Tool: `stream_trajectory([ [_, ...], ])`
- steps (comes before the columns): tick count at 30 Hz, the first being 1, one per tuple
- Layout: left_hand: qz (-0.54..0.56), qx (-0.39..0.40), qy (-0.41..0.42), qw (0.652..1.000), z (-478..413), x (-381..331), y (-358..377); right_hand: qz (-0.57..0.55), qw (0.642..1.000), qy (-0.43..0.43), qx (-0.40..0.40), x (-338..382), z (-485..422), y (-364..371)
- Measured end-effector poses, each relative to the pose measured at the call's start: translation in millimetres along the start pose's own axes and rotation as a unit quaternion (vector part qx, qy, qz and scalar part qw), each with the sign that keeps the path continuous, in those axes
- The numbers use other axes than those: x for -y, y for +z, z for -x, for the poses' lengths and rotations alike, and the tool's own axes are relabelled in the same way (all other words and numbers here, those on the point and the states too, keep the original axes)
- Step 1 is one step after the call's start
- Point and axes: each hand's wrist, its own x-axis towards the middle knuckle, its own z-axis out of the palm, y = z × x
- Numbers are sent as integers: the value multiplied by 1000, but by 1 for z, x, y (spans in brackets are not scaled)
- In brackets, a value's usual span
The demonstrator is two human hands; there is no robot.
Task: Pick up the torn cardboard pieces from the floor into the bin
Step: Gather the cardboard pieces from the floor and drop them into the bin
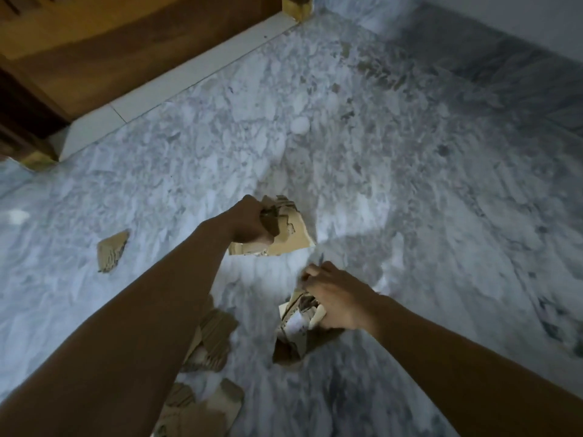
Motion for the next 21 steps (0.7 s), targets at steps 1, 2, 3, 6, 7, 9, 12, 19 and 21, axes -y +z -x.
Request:
stream_trajectory([
  [1,-11,2,8,1000,-5,0,3,-18,1000,2,-1,-2,-2,3],
  [2,-19,8,8,1000,-10,0,5,-35,999,8,4,-4,-3,6],
  [3,-11,18,-1,1000,-15,3,5,-45,999,12,14,-5,-4,7],
  [6,-2,26,-27,999,-17,-3,5,-61,997,23,32,-7,-3,9],
  [7,-11,26,-27,999,-17,-8,4,-64,997,29,30,-7,-3,9],
  [9,-19,23,-28,999,-18,-17,6,-69,996,40,27,-9,-2,8],
  [12,-42,14,-35,998,-17,-22,10,-103,992,63,23,-13,3,9],
  [19,-51,1,-26,998,2,-17,5,-158,974,161,6,-64,26,-1],
  [21,-39,-3,-11,999,5,-22,4,-158,971,180,13,-74,32,-8],
])
